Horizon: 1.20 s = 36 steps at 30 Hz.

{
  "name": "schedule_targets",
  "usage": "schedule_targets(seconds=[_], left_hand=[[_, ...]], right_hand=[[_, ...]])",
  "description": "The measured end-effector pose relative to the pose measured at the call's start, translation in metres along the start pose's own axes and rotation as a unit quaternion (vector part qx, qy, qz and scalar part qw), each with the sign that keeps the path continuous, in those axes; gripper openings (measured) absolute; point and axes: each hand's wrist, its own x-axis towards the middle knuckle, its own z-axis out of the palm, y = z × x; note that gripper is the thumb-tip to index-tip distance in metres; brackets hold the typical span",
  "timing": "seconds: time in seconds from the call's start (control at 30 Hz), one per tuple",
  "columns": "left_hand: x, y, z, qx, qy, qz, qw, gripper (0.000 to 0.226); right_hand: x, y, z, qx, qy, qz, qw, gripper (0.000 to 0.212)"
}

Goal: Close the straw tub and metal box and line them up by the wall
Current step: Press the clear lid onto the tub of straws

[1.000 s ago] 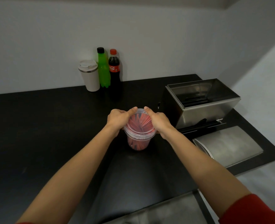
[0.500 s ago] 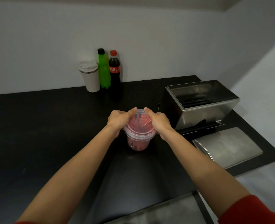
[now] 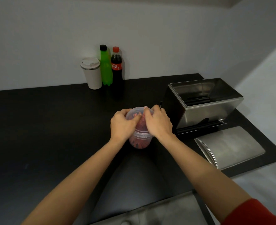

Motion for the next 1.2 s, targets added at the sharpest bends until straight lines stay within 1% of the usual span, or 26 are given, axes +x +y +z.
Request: schedule_targets(seconds=[0.27, 0.43, 0.57, 0.63, 0.73, 0.77, 0.8, 0.87, 0.93, 0.97, 1.0, 1.1, 1.2], left_hand=[[0.000, -0.002, 0.003, -0.011, 0.027, 0.006, 1.000, 0.044], [0.000, -0.001, 0.003, -0.016, 0.019, 0.007, 1.000, 0.044], [0.000, 0.000, 0.003, -0.010, 0.003, -0.004, 1.000, 0.043], [-0.001, -0.001, -0.001, -0.030, -0.022, -0.017, 0.999, 0.052], [-0.010, -0.004, -0.007, -0.062, -0.074, -0.011, 0.995, 0.075], [-0.013, -0.007, -0.009, -0.070, -0.086, -0.023, 0.994, 0.081], [-0.016, -0.008, -0.011, -0.085, -0.097, -0.051, 0.990, 0.086], [-0.018, -0.007, -0.016, -0.130, -0.139, -0.125, 0.974, 0.087], [-0.016, -0.008, -0.020, -0.180, -0.194, -0.172, 0.949, 0.077], [-0.016, -0.008, -0.020, -0.213, -0.205, -0.189, 0.936, 0.069], [-0.017, -0.009, -0.020, -0.249, -0.203, -0.201, 0.925, 0.067], [-0.019, -0.014, -0.014, -0.330, -0.183, -0.207, 0.902, 0.077], [-0.022, -0.019, -0.006, -0.377, -0.181, -0.178, 0.891, 0.075]], right_hand=[[0.000, -0.002, 0.000, 0.002, 0.006, 0.022, 1.000, 0.055], [0.001, -0.001, 0.000, 0.005, 0.014, 0.035, 0.999, 0.052], [0.000, -0.002, 0.002, 0.012, 0.012, 0.047, 0.999, 0.059], [0.000, -0.002, 0.002, 0.022, 0.005, 0.061, 0.998, 0.058], [0.002, -0.001, 0.001, 0.034, -0.010, 0.077, 0.996, 0.053], [0.003, 0.000, 0.001, 0.045, -0.015, 0.083, 0.995, 0.052], [0.003, 0.000, 0.001, 0.062, -0.019, 0.094, 0.993, 0.050], [0.005, 0.001, 0.000, 0.108, -0.025, 0.126, 0.986, 0.048], [0.007, 0.003, -0.001, 0.143, -0.035, 0.151, 0.977, 0.047], [0.007, 0.004, -0.002, 0.152, -0.041, 0.158, 0.975, 0.047], [0.008, 0.005, -0.002, 0.159, -0.046, 0.162, 0.973, 0.048], [0.010, 0.007, 0.001, 0.169, -0.045, 0.168, 0.970, 0.049], [0.011, 0.010, 0.003, 0.160, -0.040, 0.169, 0.972, 0.050]])
